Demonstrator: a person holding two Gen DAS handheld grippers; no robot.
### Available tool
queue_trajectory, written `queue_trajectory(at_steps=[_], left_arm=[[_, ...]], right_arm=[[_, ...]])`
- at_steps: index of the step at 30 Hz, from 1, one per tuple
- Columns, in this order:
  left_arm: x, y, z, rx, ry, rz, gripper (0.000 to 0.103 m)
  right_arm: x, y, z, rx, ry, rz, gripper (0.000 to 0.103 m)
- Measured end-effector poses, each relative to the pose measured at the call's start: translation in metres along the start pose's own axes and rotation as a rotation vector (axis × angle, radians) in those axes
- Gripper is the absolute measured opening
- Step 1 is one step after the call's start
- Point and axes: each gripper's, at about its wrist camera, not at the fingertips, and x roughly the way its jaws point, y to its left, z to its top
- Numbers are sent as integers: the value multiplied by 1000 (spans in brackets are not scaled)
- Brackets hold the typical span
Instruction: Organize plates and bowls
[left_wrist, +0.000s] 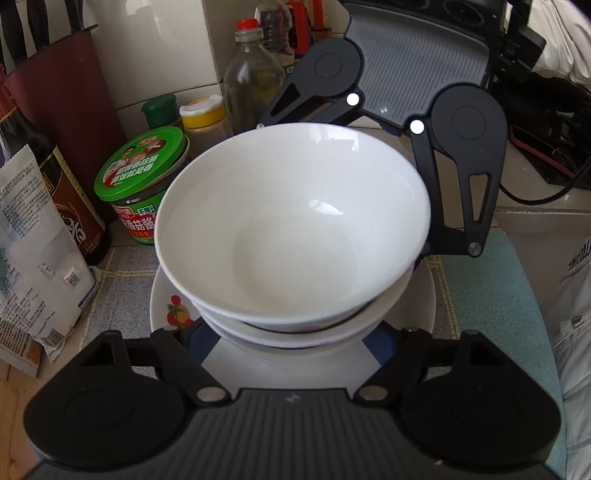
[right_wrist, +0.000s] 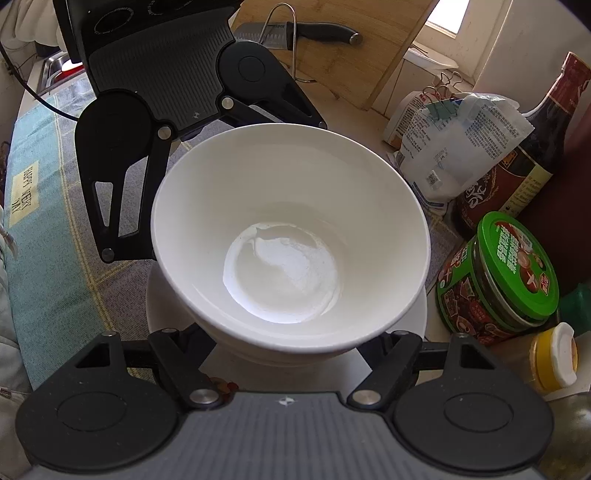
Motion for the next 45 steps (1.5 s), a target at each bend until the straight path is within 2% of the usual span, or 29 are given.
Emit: queue_trajectory(at_steps=[10,12,13,14,15,19,23,28,32,37,41,45], left_arm=[[0,4,-1,-25,-1,-4,82],[0,6,-2,-44,-6,-7,82],[0,6,-2,-49,-5,-6,82],[1,6,-3,-48,-1,-1,82],[0,5,-3,-37,-2,12,83],[-8,0,-3,-25,-28,42,97],[-14,-5,-5,-31,-26,84,97],[-30,-16,-13,-83,-61,138,97],[-50,-25,-18,-155,-110,216,98],[-80,-39,-28,-279,-196,347,100],[-99,-50,-37,-384,-263,427,101],[-114,-61,-54,-492,-344,452,101]], right_arm=[[-1,1,1,5,-3,-7,84],[-1,2,1,7,-8,-14,87],[-2,1,1,19,-19,-8,91],[-4,0,2,33,-34,1,100],[-6,-1,2,39,-46,2,103],[-11,3,3,34,-55,-21,103],[-13,5,0,51,-55,-37,103],[-15,10,-4,58,-54,-68,103],[-20,15,-7,63,-67,-84,103],[-26,23,-9,72,-63,-130,103],[-33,34,-9,130,-74,-187,103],[-35,49,-8,236,-83,-255,103]])
